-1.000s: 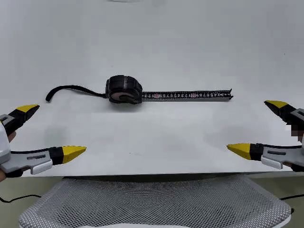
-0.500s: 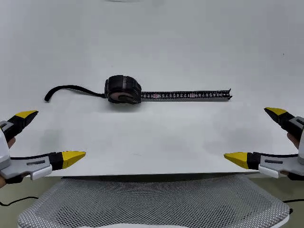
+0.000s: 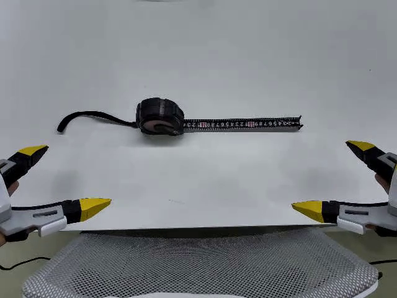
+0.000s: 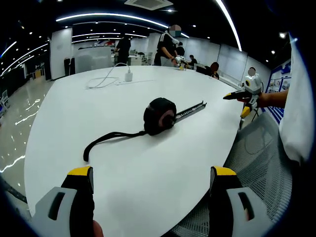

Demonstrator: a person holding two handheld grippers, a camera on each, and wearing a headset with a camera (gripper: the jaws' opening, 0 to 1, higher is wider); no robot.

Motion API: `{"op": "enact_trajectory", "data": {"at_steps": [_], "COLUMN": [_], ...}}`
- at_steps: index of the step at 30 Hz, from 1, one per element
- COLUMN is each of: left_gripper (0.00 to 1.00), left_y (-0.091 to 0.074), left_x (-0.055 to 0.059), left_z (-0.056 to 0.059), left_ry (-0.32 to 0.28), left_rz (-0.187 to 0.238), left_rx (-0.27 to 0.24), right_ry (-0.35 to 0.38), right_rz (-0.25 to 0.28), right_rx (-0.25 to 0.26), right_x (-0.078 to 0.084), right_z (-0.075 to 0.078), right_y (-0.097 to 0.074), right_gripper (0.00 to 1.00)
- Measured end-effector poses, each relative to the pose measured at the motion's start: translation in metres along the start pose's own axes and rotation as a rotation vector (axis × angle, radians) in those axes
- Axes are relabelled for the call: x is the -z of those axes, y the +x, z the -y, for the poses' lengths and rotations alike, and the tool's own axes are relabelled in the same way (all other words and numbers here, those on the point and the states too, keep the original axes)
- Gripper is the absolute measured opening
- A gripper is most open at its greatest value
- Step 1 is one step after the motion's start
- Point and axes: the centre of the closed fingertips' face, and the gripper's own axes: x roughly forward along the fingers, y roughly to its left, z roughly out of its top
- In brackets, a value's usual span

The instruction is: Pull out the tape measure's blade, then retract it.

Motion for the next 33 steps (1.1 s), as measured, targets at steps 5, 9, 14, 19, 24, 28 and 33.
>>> {"op": "enact_trajectory", "data": {"at_steps": [5, 9, 14, 19, 24, 28, 33], "left_gripper": [0.97, 0.97, 0.96, 0.96, 0.96, 0.96, 0.96], "left_y": [0.0, -0.0004, 0.0002, 0.0, -0.0006, -0.0007, -0.0003], "left_x": [-0.0011, -0.0031, -0.0037, -0.0052, -0.0063, -0.0066, -0.0076], "left_z": [0.0001, 0.0004, 0.0004, 0.0001, 0.0002, 0.0004, 0.0005], "left_ry": [-0.003, -0.004, -0.005, -0.006, -0.002, 0.0, -0.003], "left_rz": [0.003, 0.006, 0.008, 0.011, 0.011, 0.01, 0.013], "left_rx": [0.002, 0.002, 0.004, 0.003, 0.002, 0.004, 0.004], "right_ry": [0.001, 0.0, 0.001, 0.003, 0.0, -0.005, -0.003], "right_rz": [0.004, 0.005, 0.009, 0.013, 0.014, 0.011, 0.011], "right_rx": [-0.001, 0.001, 0.006, 0.008, 0.008, 0.003, 0.003], "right_x": [-0.0016, -0.0026, -0.0041, -0.0056, -0.0066, -0.0069, -0.007], "right_z": [-0.0003, -0.0001, 0.0015, 0.0022, 0.0021, 0.0015, 0.0018], "right_y": [0.0004, 0.0002, -0.0008, -0.0012, -0.0007, -0.0005, -0.0005], "right_gripper": [0.99, 0.99, 0.99, 0.99, 0.99, 0.99, 0.99]}}
